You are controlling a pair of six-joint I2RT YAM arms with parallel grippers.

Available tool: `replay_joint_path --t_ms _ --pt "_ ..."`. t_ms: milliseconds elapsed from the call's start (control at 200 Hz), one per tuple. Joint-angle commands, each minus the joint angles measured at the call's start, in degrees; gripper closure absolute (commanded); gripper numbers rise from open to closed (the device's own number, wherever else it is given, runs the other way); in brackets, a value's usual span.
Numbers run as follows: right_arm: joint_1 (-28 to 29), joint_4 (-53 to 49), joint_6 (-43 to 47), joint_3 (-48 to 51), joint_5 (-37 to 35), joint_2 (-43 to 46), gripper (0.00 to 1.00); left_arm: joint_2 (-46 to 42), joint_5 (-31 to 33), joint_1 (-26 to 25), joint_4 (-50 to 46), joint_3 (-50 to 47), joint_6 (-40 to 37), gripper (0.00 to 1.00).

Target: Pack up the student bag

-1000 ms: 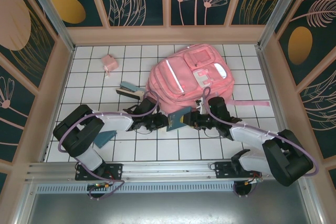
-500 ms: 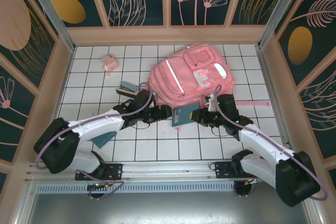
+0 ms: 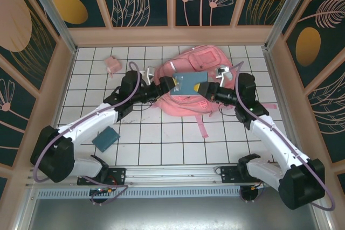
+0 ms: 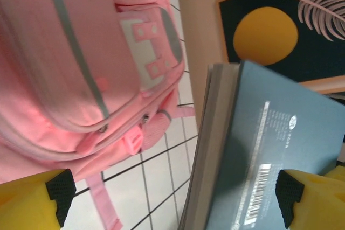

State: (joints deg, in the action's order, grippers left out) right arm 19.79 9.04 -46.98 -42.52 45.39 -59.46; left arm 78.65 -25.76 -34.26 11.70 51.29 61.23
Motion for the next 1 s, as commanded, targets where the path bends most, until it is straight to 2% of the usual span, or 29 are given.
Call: replay_joint_path --t_ms 0,125,360,520,635,715,825,846,871,941,961,996 --pt "-0.5 9.0 -3.9 -3.0 3.7 -1.2 1.0 1.2 -4.8 0.3 7.0 2.6 2.5 0.03" --pt "-0.5 10.5 -5.0 -3.6 4.9 -2.4 1.0 1.8 -7.5 0.9 14.2 2.4 5.8 0.07" --pt "-0.5 13.6 -7.0 -2.9 6.1 -3.2 1.0 2.9 -10.8 2.1 24.4 0.5 10.8 0.3" --pt "-0.6 13.2 -6.6 -2.7 6.6 -3.5 1.0 2.7 -12.0 2.5 29.8 -1.0 12.8 0.61" --pt "-0.8 13.2 -6.3 -2.6 6.8 -4.2 1.0 1.8 -11.7 2.9 28.5 -0.8 11.9 0.87" --pt "-0.9 12.2 -5.4 -3.0 7.0 -5.0 1.0 1.5 -11.6 3.1 26.9 -0.6 11.3 1.0" --pt "-1.0 12.1 -4.9 -3.5 7.4 -5.9 1.0 0.7 -11.6 3.8 25.9 -0.6 10.9 1.0" --pt "-1.1 12.1 -4.9 -3.6 7.4 -6.1 1.0 0.6 -11.5 3.9 25.4 -0.6 10.5 0.97" --pt "-1.2 12.2 -4.9 -3.9 7.5 -6.2 1.0 0.5 -11.4 4.1 24.5 -0.4 10.0 0.89" --pt "-1.3 12.5 -5.0 -4.5 7.8 -6.5 1.0 0.5 -10.9 4.4 20.4 0.5 7.0 0.46" --pt "-1.3 12.7 -5.1 -4.7 7.9 -6.8 1.0 0.6 -10.7 4.5 18.9 1.0 6.0 0.4" --pt "-1.3 12.8 -5.0 -5.2 8.2 -7.0 1.0 0.6 -10.2 4.6 16.8 1.4 4.5 0.35"
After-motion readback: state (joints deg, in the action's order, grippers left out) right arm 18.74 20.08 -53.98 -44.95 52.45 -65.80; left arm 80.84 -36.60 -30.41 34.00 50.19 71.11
